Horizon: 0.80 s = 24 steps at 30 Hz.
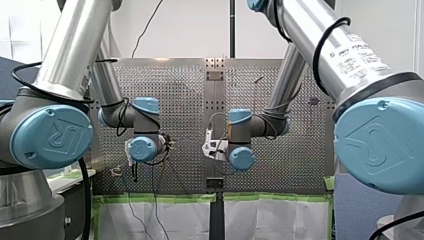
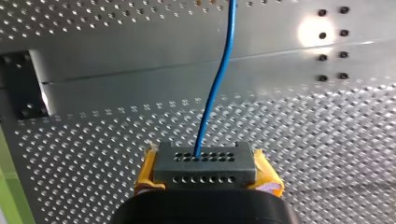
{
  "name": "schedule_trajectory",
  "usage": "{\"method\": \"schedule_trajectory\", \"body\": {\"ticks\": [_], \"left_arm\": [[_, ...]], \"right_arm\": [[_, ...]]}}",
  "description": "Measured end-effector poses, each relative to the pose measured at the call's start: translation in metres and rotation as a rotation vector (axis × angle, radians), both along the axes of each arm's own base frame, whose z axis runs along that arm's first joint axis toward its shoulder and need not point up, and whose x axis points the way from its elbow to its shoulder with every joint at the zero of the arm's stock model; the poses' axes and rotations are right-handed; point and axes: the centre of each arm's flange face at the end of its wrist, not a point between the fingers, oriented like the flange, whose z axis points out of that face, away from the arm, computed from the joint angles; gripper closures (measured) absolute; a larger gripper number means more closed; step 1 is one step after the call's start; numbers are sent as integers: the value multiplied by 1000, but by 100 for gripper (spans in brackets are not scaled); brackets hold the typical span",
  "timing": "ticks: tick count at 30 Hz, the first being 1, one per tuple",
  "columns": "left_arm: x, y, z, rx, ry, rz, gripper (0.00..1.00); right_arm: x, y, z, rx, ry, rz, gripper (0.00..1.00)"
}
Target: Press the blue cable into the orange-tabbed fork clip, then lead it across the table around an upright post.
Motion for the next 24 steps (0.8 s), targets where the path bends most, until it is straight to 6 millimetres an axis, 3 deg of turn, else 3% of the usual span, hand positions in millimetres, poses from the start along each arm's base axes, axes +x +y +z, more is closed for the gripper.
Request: {"method": "schedule_trajectory", "body": {"ticks": [17,24], "left_arm": [[6,20,-46,76,90,71,100],[23,19,-59,81,98,81,100]], "right_arm": [[25,-34,-47,53,32,73,100],[34,-49,-65,61,39,86,100]]}}
